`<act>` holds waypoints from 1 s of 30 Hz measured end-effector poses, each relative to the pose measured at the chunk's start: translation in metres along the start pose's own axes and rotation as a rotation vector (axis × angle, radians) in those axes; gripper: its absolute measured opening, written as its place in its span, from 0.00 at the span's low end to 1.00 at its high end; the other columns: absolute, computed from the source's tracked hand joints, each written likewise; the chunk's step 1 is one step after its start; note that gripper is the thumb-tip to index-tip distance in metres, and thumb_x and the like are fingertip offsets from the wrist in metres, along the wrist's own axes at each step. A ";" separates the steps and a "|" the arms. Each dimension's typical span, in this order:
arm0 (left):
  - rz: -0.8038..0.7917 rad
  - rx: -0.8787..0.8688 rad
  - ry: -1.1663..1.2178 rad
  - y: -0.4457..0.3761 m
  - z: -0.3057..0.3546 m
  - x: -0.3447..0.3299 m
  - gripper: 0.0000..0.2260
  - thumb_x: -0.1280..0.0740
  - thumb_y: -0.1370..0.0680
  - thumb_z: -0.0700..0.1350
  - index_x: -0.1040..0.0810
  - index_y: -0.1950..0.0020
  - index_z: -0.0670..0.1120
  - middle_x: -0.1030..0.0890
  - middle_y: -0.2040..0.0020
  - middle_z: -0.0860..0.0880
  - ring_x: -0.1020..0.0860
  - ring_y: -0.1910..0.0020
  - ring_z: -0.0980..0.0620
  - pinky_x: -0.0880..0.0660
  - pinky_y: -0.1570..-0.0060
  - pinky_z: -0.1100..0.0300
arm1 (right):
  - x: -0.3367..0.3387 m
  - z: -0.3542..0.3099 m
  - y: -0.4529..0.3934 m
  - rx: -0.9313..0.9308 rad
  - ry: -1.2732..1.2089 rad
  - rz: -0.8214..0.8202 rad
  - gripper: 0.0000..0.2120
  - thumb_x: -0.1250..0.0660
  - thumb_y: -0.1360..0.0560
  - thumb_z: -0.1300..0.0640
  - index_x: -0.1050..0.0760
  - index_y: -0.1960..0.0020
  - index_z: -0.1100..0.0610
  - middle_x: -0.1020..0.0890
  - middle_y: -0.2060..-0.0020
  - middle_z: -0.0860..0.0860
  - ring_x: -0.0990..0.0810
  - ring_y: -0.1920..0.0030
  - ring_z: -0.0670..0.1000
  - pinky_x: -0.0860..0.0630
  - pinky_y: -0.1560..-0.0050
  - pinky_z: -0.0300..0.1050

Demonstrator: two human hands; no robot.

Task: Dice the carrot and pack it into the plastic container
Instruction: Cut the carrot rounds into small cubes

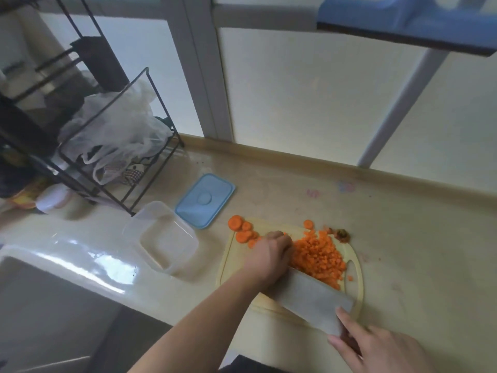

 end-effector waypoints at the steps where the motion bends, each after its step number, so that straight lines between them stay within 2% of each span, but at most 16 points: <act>1: 0.042 -0.033 -0.035 -0.002 -0.010 0.011 0.08 0.35 0.21 0.43 0.18 0.50 0.41 0.19 0.53 0.43 0.22 0.53 0.40 0.23 0.55 0.48 | -0.001 0.000 0.002 -0.021 -0.008 -0.005 0.38 0.61 0.25 0.28 0.15 0.54 0.45 0.26 0.83 0.49 0.31 0.88 0.45 0.38 0.89 0.39; 3: 0.117 -0.085 -0.142 -0.002 -0.035 0.032 0.09 0.34 0.26 0.42 0.16 0.51 0.43 0.17 0.52 0.45 0.20 0.55 0.40 0.21 0.56 0.46 | -0.003 -0.001 0.005 -0.068 -0.022 -0.015 0.38 0.61 0.26 0.27 0.15 0.54 0.43 0.25 0.83 0.47 0.31 0.87 0.43 0.38 0.89 0.37; 6: 0.121 -0.076 -0.236 0.003 -0.076 0.056 0.16 0.40 0.26 0.50 0.15 0.49 0.45 0.17 0.49 0.47 0.20 0.53 0.39 0.21 0.55 0.45 | -0.008 -0.003 0.012 -0.141 -0.055 -0.049 0.37 0.60 0.27 0.26 0.15 0.53 0.42 0.23 0.81 0.46 0.29 0.86 0.41 0.35 0.89 0.36; 9: 0.089 -0.061 -0.230 0.002 -0.107 0.065 0.14 0.36 0.25 0.50 0.17 0.47 0.44 0.18 0.49 0.44 0.20 0.55 0.38 0.21 0.56 0.47 | -0.010 -0.005 0.018 -0.247 -0.063 -0.070 0.38 0.60 0.29 0.23 0.16 0.51 0.41 0.20 0.78 0.48 0.24 0.81 0.42 0.28 0.84 0.39; 11: 0.059 -0.079 -0.194 -0.003 -0.114 0.063 0.13 0.35 0.25 0.51 0.18 0.50 0.43 0.19 0.53 0.44 0.21 0.58 0.39 0.21 0.58 0.49 | -0.006 -0.010 0.020 -0.270 -0.037 -0.051 0.40 0.62 0.31 0.23 0.16 0.50 0.40 0.18 0.75 0.47 0.20 0.76 0.44 0.25 0.80 0.41; 14: 0.055 -0.103 -0.165 -0.008 -0.113 0.063 0.10 0.34 0.27 0.46 0.17 0.53 0.43 0.19 0.56 0.44 0.21 0.60 0.40 0.21 0.62 0.48 | 0.000 -0.018 0.016 -0.309 -0.039 -0.108 0.39 0.63 0.30 0.24 0.17 0.52 0.38 0.19 0.75 0.41 0.22 0.78 0.38 0.27 0.80 0.35; 18: 0.115 -0.099 -0.187 -0.001 -0.105 0.067 0.14 0.30 0.29 0.46 0.17 0.47 0.42 0.18 0.52 0.43 0.20 0.57 0.38 0.22 0.58 0.49 | 0.011 -0.027 0.016 -0.310 -0.083 -0.023 0.38 0.60 0.27 0.26 0.15 0.57 0.44 0.19 0.76 0.41 0.22 0.78 0.41 0.28 0.82 0.36; 20: 0.144 -0.095 -0.108 0.005 -0.101 0.067 0.12 0.28 0.25 0.44 0.19 0.44 0.40 0.20 0.49 0.42 0.21 0.55 0.40 0.23 0.56 0.51 | 0.015 -0.031 0.014 -0.296 -0.091 0.029 0.39 0.60 0.27 0.26 0.14 0.58 0.44 0.18 0.75 0.42 0.19 0.74 0.41 0.23 0.70 0.34; 21: 0.154 -0.093 -0.055 0.009 -0.098 0.067 0.12 0.26 0.24 0.44 0.20 0.43 0.40 0.20 0.48 0.43 0.21 0.54 0.43 0.24 0.55 0.54 | 0.014 -0.033 0.013 -0.298 -0.126 0.019 0.38 0.60 0.27 0.26 0.14 0.58 0.44 0.17 0.74 0.44 0.18 0.67 0.37 0.25 0.54 0.29; 22: 0.164 -0.077 -0.005 0.014 -0.097 0.066 0.12 0.26 0.23 0.44 0.21 0.42 0.41 0.21 0.47 0.45 0.22 0.54 0.47 0.26 0.54 0.57 | 0.012 -0.035 0.012 -0.311 -0.166 -0.017 0.37 0.58 0.26 0.27 0.14 0.58 0.45 0.16 0.71 0.47 0.21 0.55 0.28 0.38 0.40 0.23; 23: 0.179 -0.054 0.046 0.021 -0.097 0.064 0.13 0.26 0.23 0.45 0.22 0.41 0.43 0.22 0.47 0.47 0.24 0.53 0.50 0.29 0.54 0.60 | 0.008 -0.038 0.011 -0.311 -0.207 -0.035 0.35 0.55 0.27 0.26 0.15 0.58 0.46 0.15 0.67 0.50 0.31 0.42 0.23 0.51 0.36 0.20; 24: 0.199 -0.043 0.090 0.030 -0.096 0.063 0.13 0.26 0.23 0.44 0.23 0.41 0.45 0.22 0.47 0.49 0.26 0.54 0.54 0.31 0.55 0.63 | 0.002 -0.034 0.015 -0.336 -0.252 -0.061 0.34 0.51 0.29 0.25 0.14 0.57 0.46 0.13 0.61 0.52 0.36 0.35 0.26 0.55 0.35 0.21; 25: 0.224 -0.044 0.121 0.039 -0.095 0.062 0.13 0.26 0.24 0.43 0.24 0.41 0.48 0.23 0.48 0.50 0.27 0.56 0.56 0.32 0.56 0.65 | -0.009 -0.024 0.020 -0.389 -0.316 -0.088 0.32 0.47 0.32 0.23 0.15 0.55 0.45 0.13 0.55 0.51 0.31 0.33 0.36 0.52 0.33 0.21; 27: 0.275 -0.066 0.128 0.059 -0.092 0.056 0.13 0.27 0.25 0.44 0.26 0.44 0.51 0.22 0.50 0.51 0.27 0.56 0.56 0.29 0.56 0.64 | -0.017 -0.015 0.027 -0.500 -0.493 -0.108 0.24 0.42 0.38 0.20 0.18 0.56 0.33 0.15 0.56 0.40 0.18 0.47 0.43 0.40 0.44 0.15; 29: 0.297 -0.116 0.071 0.076 -0.086 0.043 0.09 0.31 0.24 0.48 0.25 0.46 0.51 0.21 0.51 0.50 0.24 0.56 0.50 0.24 0.56 0.58 | -0.014 -0.021 0.021 -0.439 -0.581 -0.135 0.07 0.30 0.34 0.33 0.26 0.59 0.21 0.22 0.73 0.33 0.23 0.68 0.40 0.34 0.62 0.18; 30: 0.293 -0.139 0.039 0.082 -0.082 0.036 0.08 0.32 0.23 0.49 0.24 0.46 0.50 0.20 0.51 0.50 0.23 0.56 0.48 0.23 0.58 0.55 | -0.017 -0.027 0.015 -0.394 -0.639 -0.193 0.16 0.28 0.31 0.42 0.28 0.60 0.20 0.24 0.78 0.36 0.27 0.74 0.40 0.32 0.68 0.23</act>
Point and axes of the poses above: each hand's wrist, its own y-axis away from the middle knuckle, its own x-axis out of the back of the hand, z = x × y, the point moved 9 cm from there along -y, towards the middle knuckle
